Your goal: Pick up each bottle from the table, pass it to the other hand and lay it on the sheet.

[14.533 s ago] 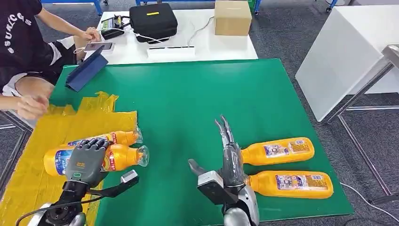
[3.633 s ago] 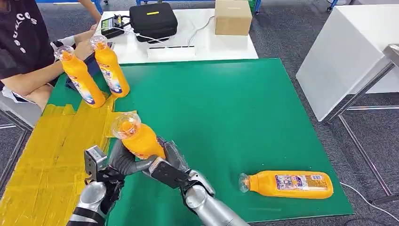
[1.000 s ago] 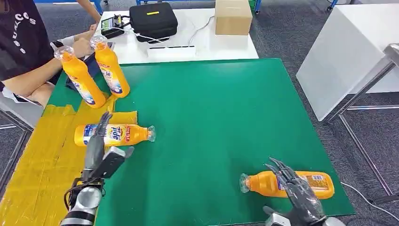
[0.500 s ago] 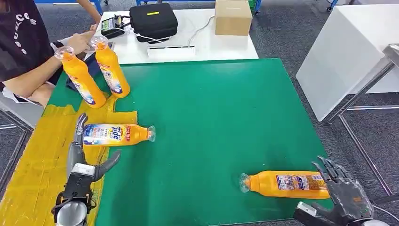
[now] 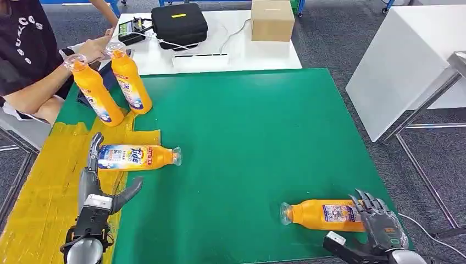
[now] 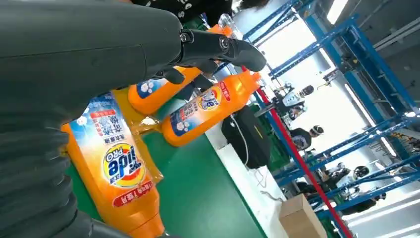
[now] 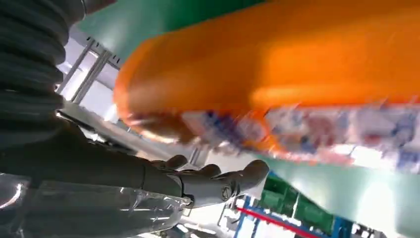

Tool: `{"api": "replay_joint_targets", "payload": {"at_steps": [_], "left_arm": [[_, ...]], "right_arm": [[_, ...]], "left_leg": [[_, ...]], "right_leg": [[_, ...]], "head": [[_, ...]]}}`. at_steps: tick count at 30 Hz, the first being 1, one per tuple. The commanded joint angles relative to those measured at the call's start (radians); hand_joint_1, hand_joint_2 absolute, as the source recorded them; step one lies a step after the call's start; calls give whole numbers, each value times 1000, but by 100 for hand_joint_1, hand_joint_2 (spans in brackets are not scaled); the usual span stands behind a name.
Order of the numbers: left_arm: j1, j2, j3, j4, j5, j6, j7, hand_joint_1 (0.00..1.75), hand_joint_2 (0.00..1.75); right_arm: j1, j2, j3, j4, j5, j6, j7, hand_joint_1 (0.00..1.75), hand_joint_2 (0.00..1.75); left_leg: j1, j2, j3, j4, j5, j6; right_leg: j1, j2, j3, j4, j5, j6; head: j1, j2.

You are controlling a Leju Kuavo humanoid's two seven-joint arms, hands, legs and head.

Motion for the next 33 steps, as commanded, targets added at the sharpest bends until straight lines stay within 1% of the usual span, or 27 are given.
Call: {"api": "replay_joint_targets", "payload": {"at_steps": [1, 2, 4, 5, 6, 7, 8, 9, 11, 13, 14, 15, 19, 21, 23, 27, 29, 31, 33], "left_arm": [[-13, -2, -14, 18, 11, -11, 8, 0, 175], [-13, -3, -17, 18, 11, -9, 8, 0, 175], [-14, -2, -27, 18, 10, -9, 8, 0, 175], [-14, -2, -33, 18, 8, -9, 11, 0, 175], [-15, -1, -39, 21, 8, -10, 16, 0, 175], [-17, -2, -41, 25, 10, -11, 18, 0, 175], [-22, -1, -44, 37, 11, -9, 19, 0, 175], [-25, -1, -48, 45, 12, -7, 21, 0, 175], [-25, -1, -50, 51, 14, -4, 23, 0, 175], [-22, -2, -48, 51, 17, -6, 26, 0, 175], [-20, -3, -47, 49, 19, -6, 26, 0, 175], [-18, -4, -46, 49, 20, -6, 27, 0, 175], [-16, -7, -39, 46, 29, -14, 28, 0, 175], [-16, -9, -37, 43, 30, -18, 26, 0, 175], [-17, -10, -37, 43, 30, -18, 26, 0, 175], [-17, -10, -37, 43, 30, -18, 26, 0, 175], [-21, -9, -40, 46, 31, -22, 26, 0, 175], [-30, -10, -43, 50, 33, -30, 25, 0, 175], [-40, -13, -51, 56, 32, -36, 25, 0, 175]], "right_arm": [[-44, -29, 86, 129, -5, -6, 23, 0, 175], [-61, -28, 101, 158, 8, -12, 40, 0, 175], [-111, -28, 142, 250, 62, -44, 89, 0, 175], [-146, -24, 163, 310, 90, -72, 115, 0, 175], [-188, -22, 194, 385, 107, -95, 129, 0, 175], [-203, -21, 206, 409, 108, -99, 130, 5, 175], [-234, -17, 232, 466, 116, -122, 136, 68, 175], [-256, -16, 260, 510, 113, -147, 140, 136, 175], [-261, -16, 284, 513, 102, -165, 144, 157, 175], [-259, -22, 299, 487, 91, -172, 153, 164, 175], [-255, -24, 303, 463, 90, -176, 155, 175, 175], [-255, -25, 308, 450, 90, -178, 154, 173, 175], [-268, -27, 325, 436, 92, -187, 159, 175, 175], [-273, -23, 328, 429, 92, -203, 160, 175, 175], [-278, -19, 331, 427, 93, -199, 162, 175, 175], [-278, -19, 331, 427, 93, -199, 162, 175, 175], [-274, -11, 335, 405, 57, -239, 122, 175, 175], [-285, 15, 343, 364, 11, -273, 81, 175, 175], [-308, 59, 353, 317, -38, -310, 41, 175, 175]], "left_leg": [[1, 2, 5, -1, -2, 0], [1, 2, 3, -1, -1, 0], [1, 3, 5, -1, -1, 0], [2, 4, 4, -1, -1, 0], [2, 6, 7, -2, -2, 0], [2, 6, 6, -2, -1, 0], [2, 7, 8, -3, -1, 0], [2, 6, 7, -2, -1, -1], [3, 8, 11, -3, -1, 0], [2, 6, 12, -2, -1, -1], [2, 7, 13, -2, -1, -1], [2, 7, 15, -1, -3, 0], [1, 7, 16, -2, -2, -1], [1, 7, 16, -2, -2, 0], [1, 7, 17, -2, -2, 0], [1, 7, 17, -2, -2, 0], [1, 6, 16, -1, -2, 0], [2, 7, 17, -2, -3, -1], [1, 8, 15, -1, -2, -1]], "right_leg": [[1, 0, 5, -3, -1, 0], [1, 0, 3, -2, 0, 0], [2, 1, 5, -3, 0, 0], [2, 2, 4, -3, 1, 0], [2, 3, 7, -5, 1, 0], [3, 4, 6, -5, 2, 0], [3, 5, 8, -6, 2, 0], [3, 5, 7, -5, 2, 0], [3, 6, 9, -6, 2, 0], [3, 4, 9, -4, 1, 0], [2, 5, 7, -3, 1, -1], [2, 5, 3, -3, 0, 0], [2, 5, 4, -4, 0, -1], [2, 5, 7, -4, 1, -1], [3, 4, 14, -4, 0, -1], [3, 4, 15, -3, 0, -1], [3, 5, 14, -3, 0, 0], [4, 4, 14, -4, 0, -1], [3, 6, 12, -2, 0, -1]], "head": [[0, 0], [0, 0], [0, 0], [0, 0], [0, 0], [0, 0], [0, 0], [0, 0], [0, 0], [1, 0], [-1, 0], [0, 0], [0, 0], [0, 0], [0, 0], [0, 0], [0, 0], [0, 0], [0, 0]]}}
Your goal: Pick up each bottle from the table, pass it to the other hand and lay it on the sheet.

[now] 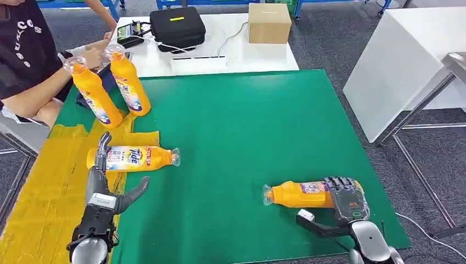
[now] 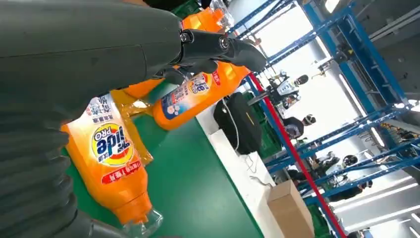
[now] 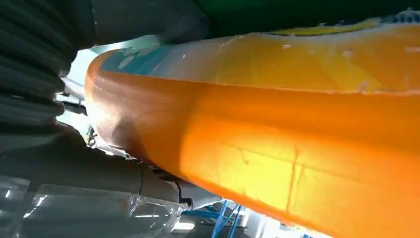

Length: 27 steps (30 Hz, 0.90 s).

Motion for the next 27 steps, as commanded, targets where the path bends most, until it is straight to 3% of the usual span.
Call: {"api": "replay_joint_targets", "payload": {"at_steps": [1, 4, 6, 12, 16, 22, 27], "left_arm": [[-45, -7, -21, 60, 6, -25, 3, 0, 175], [-49, -10, -49, 67, 40, -74, 8, 0, 175], [-36, 4, -80, 71, 132, -182, 22, 0, 175], [-57, 27, -153, 139, 221, -299, 56, 0, 175], [-67, 43, -174, 163, 244, -332, 66, 0, 175], [-126, 40, -223, 234, 283, -389, 79, 0, 175], [-162, 39, -245, 269, 314, -398, 79, 0, 175]], "right_arm": [[-51, 116, 65, -40, -141, -103, -123, 175, 175], [-110, 212, 47, -54, -280, -164, -177, 175, 175], [-158, 269, 15, -29, -365, -171, -171, 175, 175], [-242, 371, -22, 77, -556, -170, -231, 175, 175], [-269, 421, -31, 113, -680, -132, -279, 175, 175], [-313, 484, 8, 254, -742, -80, -305, 175, 175], [-343, 544, 82, 375, -837, 51, -345, 175, 175]], "left_leg": [[1, 2, 0, 0, 0, -1], [0, 4, 0, -1, 0, -1], [1, 8, -1, 0, -1, -2], [1, 3, -1, -2, 1, -1], [0, 1, -3, -1, 1, -1], [1, 0, -2, -2, 1, -1], [1, 2, -3, -1, 1, -1]], "right_leg": [[1, 0, 0, -1, 0, -1], [0, 2, 0, 0, 0, -1], [1, 4, -1, 0, 0, -1], [0, 1, -1, -1, 0, 0], [0, 1, -2, 0, 0, 0], [1, -1, 0, -1, 0, 0], [1, 1, -1, -1, 0, -1]], "head": [[0, 0], [0, 0], [-1, 0], [0, 0], [0, 0], [0, 0], [0, 0]]}}
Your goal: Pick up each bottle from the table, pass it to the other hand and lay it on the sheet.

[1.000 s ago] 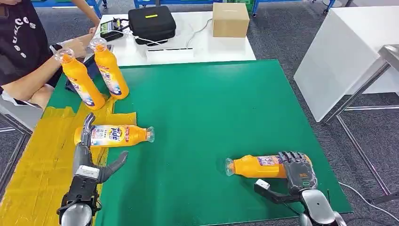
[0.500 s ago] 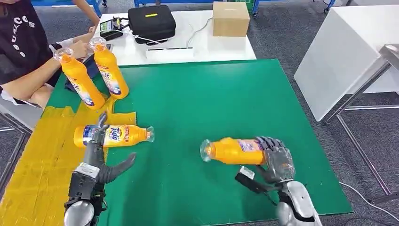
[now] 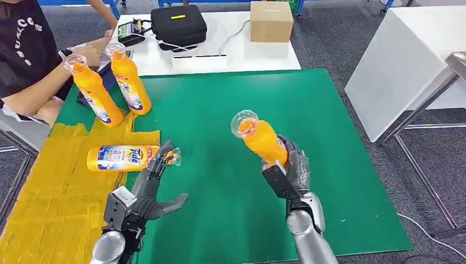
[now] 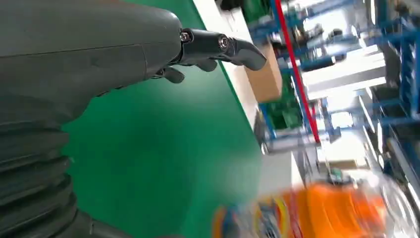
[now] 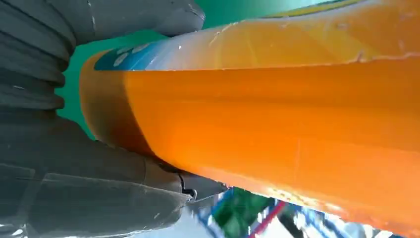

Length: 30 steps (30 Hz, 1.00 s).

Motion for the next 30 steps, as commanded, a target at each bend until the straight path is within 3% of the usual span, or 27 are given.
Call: {"api": "replay_joint_targets", "payload": {"at_steps": [1, 6, 14, 30], "left_arm": [[-99, 29, -65, 144, 36, -14, 6, 0, 175], [-125, 32, -66, 173, 74, -16, -1, 0, 175], [-134, 31, -57, 194, 95, -12, -7, 0, 175], [-155, 27, -64, 229, 96, -8, -7, 0, 175]], "right_arm": [[-96, 115, 80, 276, -86, 104, -46, 175, 175], [-130, 166, 197, 423, -117, 149, -85, 175, 175], [-145, 168, 439, 435, -221, 130, -66, 175, 175], [-174, 168, 484, 414, -199, 96, -58, 175, 175]], "left_leg": [[1, 4, 4, -1, -1, -1], [1, 4, 4, -1, -1, -1], [1, 1, 1, -1, 0, -1], [1, 0, 1, -1, -1, -1]], "right_leg": [[1, 2, 3, -2, 0, -1], [1, 2, 3, -1, 0, -1], [0, 0, 1, 0, -1, 0], [1, -2, 2, 0, -1, -1]], "head": [[0, 0], [0, 0], [1, 0], [0, 0]]}}
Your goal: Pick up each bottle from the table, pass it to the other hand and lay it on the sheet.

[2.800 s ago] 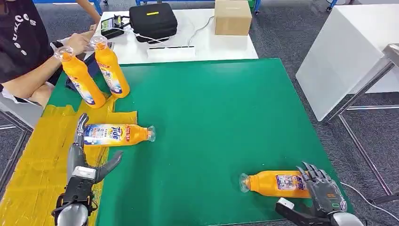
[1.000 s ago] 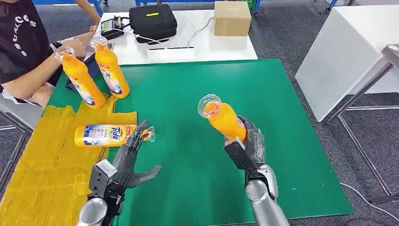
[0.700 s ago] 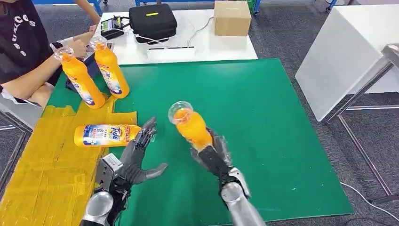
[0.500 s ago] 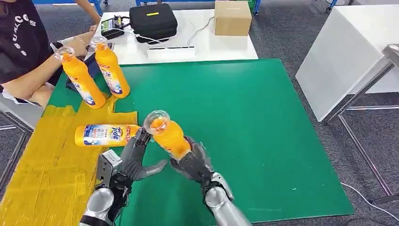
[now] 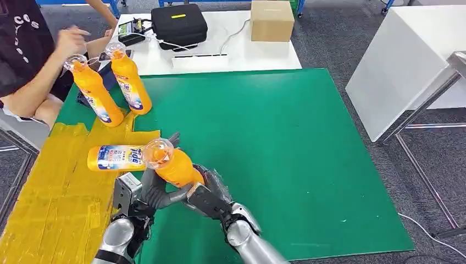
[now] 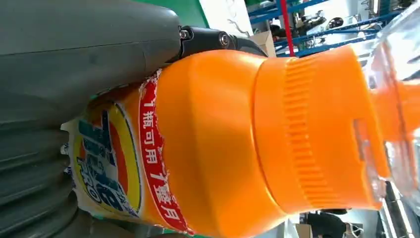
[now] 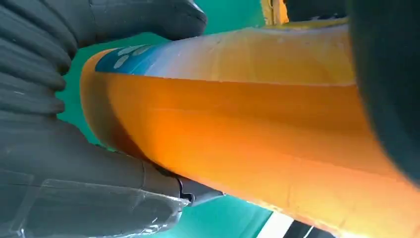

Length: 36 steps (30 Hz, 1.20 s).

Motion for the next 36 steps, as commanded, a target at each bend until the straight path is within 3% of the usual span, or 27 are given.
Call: {"api": "replay_joint_targets", "payload": {"at_steps": [1, 6, 7, 8, 21, 22, 23, 24, 25, 26, 27, 28, 30, 31, 35, 36], "left_arm": [[-65, 18, -23, 108, 3, 3, 2, 0, 175], [-70, 14, -15, 109, 27, 5, -2, 0, 175], [-66, 11, -6, 100, 39, 8, -7, 166, 175], [-63, 13, -3, 91, 43, 10, -8, 175, 175], [-63, 18, 23, 60, 74, 26, -19, 175, 175], [-62, 19, 27, 52, 70, 39, -22, 175, 175], [-65, 19, 28, 50, 70, 39, -22, 175, 175], [-67, 11, 28, 26, -110, 246, -70, 175, 175], [-76, 10, 20, 4, -216, 351, -67, 175, 175], [-79, 12, 18, -19, -221, 350, -43, 175, 175], [-88, 16, 13, -32, -457, 549, -32, 175, 175], [-92, 20, 13, -53, -606, 653, -1, 175, 175], [-92, 41, 40, -69, -933, 789, 112, 175, 175], [-90, 49, 93, -59, -1219, 831, 239, 175, 175], [-102, 104, 124, 25, -1454, 831, 377, 175, 175], [-122, 214, 54, 55, -1492, 825, 502, 175, 175]], "right_arm": [[-58, 12, 83, 46, 23, -42, 14, 175, 175], [-58, 12, 122, 44, 29, -59, 30, 175, 175], [-55, 12, 120, 53, 29, -64, 30, 175, 175], [-54, 12, 115, 62, 27, -68, 28, 175, 175], [-47, 9, 53, 67, 24, -74, 0, 173, 175], [-43, 8, 44, 60, 22, -71, -2, 82, 175], [-43, 6, 43, 60, 22, -71, -2, 82, 175], [-27, 4, 14, 29, -9, -57, 9, 0, 175], [-14, -11, 4, -7, -20, -35, 13, 0, 175], [-3, -24, 3, -37, -21, -19, 23, 0, 175], [12, -32, -14, -77, -14, -28, 28, 0, 175], [30, -46, -32, -127, -17, -19, 32, 0, 0], [68, -73, -70, -233, -23, 17, 50, 0, 0], [92, -79, -104, -285, -35, 13, 49, 0, 0], [183, -119, -229, -464, -103, 64, 54, 0, 0], [203, -117, -258, -496, -116, 63, 54, 0, 0]], "left_leg": [[0, 1, 2, 0, -1, 0], [0, 3, 3, 0, -2, 0], [0, 2, 2, 0, -1, 0], [0, 2, 2, 0, -1, 0], [0, 1, 2, 0, -1, 0], [1, 1, 3, 0, -1, -1], [0, 1, 2, 0, -1, -1], [0, 1, 1, 0, -1, 0], [1, 1, 2, 0, -1, -1], [1, -1, 0, 1, -1, 0], [1, -2, 0, 1, 0, 0], [1, -2, 0, 1, -1, 0], [1, -3, 0, 1, 0, 0], [0, -2, 0, 0, 0, 0], [0, -3, 3, -1, -1, 0], [-1, -2, 2, -2, 0, 0]], "right_leg": [[0, 0, 2, 0, -1, 0], [1, 0, 3, 0, -1, 0], [0, 0, 2, 0, -1, 0], [0, 0, 2, 0, -1, 0], [0, -1, 2, -1, -1, 0], [1, -2, 3, -1, -1, 0], [1, -1, 2, -1, -1, 0], [0, -1, 2, -1, -1, 0], [1, -1, 3, -1, -1, 0], [1, -3, 2, 0, -1, 0], [1, -4, 1, 0, -1, 0], [1, -4, 2, 0, -2, 0], [1, -5, 1, 0, -2, 0], [1, -4, 1, -1, -1, 0], [0, -5, 4, -2, -2, 0], [0, -5, 3, -2, -1, 0]], "head": [[0, 0], [0, 0], [0, 0], [0, 0], [0, 0], [0, 0], [0, 0], [0, 0], [0, 0], [0, 0], [0, 0], [0, 0], [0, 0], [0, 0], [0, 0], [0, 0]]}}
